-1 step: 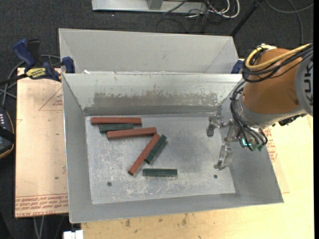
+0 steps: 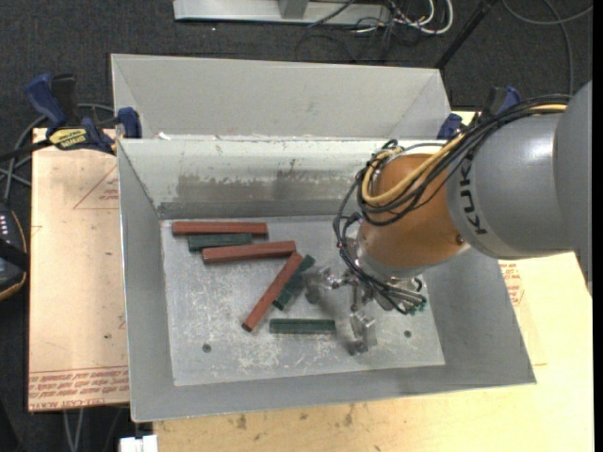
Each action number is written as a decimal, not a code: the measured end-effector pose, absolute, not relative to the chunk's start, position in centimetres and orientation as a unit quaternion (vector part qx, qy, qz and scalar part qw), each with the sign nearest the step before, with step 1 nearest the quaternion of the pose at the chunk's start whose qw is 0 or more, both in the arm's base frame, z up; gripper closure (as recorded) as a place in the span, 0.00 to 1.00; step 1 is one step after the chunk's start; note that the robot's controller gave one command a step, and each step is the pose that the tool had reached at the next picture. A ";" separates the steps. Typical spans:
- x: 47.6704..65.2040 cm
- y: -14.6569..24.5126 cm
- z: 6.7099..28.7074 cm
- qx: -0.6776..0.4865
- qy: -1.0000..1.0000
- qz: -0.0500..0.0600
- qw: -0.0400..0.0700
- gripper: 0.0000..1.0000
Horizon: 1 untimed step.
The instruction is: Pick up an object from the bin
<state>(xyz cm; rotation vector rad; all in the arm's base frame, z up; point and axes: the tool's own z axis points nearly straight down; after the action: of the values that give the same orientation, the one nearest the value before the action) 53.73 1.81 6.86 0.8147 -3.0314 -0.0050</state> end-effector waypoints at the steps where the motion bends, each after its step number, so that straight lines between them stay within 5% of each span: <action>1: 54.5 9.5 10.1 0.300 -0.954 -0.002 -0.003 0.00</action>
Offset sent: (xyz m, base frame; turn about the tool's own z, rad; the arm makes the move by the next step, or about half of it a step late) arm 0.0064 0.0709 0.0314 -0.0756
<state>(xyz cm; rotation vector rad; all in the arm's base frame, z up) 54.46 9.46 10.14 0.9431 -3.0038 -0.0059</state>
